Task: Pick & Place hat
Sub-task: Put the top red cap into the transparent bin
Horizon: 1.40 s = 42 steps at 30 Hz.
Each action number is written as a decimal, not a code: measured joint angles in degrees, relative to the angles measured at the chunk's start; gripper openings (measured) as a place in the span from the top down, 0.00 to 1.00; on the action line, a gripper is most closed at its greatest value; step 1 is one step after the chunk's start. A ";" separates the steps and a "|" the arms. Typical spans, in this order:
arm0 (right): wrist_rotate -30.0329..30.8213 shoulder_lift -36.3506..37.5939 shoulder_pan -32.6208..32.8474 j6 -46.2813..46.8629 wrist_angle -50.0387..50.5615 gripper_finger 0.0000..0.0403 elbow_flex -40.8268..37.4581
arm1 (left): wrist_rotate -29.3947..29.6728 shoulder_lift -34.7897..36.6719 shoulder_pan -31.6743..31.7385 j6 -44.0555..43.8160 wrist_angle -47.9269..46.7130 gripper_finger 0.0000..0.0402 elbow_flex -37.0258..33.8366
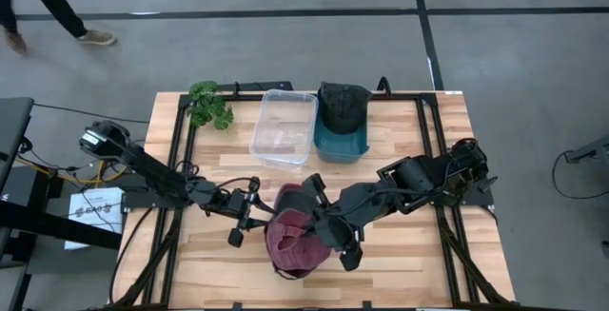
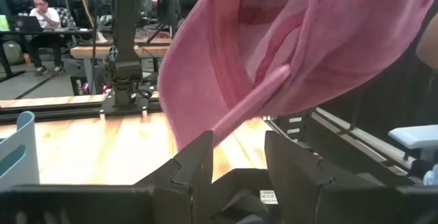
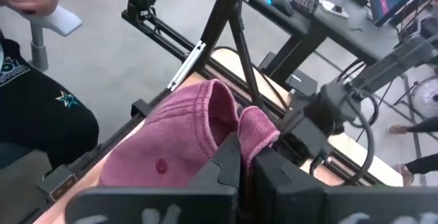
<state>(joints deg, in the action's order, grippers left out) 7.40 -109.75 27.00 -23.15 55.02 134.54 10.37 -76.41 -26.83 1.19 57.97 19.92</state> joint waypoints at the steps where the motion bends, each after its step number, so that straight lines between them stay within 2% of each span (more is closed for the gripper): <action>1: 0.00 0.00 0.00 -0.34 -0.27 1.00 0.00 | -0.11 -0.28 0.28 -0.15 0.07 0.67 0.00; 28: 0.04 -0.02 -0.52 -2.89 -3.12 1.00 0.00 | -0.16 -0.62 1.01 -0.15 1.05 0.67 0.00; 42: -0.05 -0.21 -4.40 -5.10 -6.47 1.00 0.00 | -0.18 -0.62 1.01 -0.15 1.66 0.67 0.00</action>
<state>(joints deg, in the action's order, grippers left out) 7.35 -109.96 22.60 -28.25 48.54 134.54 10.20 -77.03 -25.82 1.04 59.63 19.92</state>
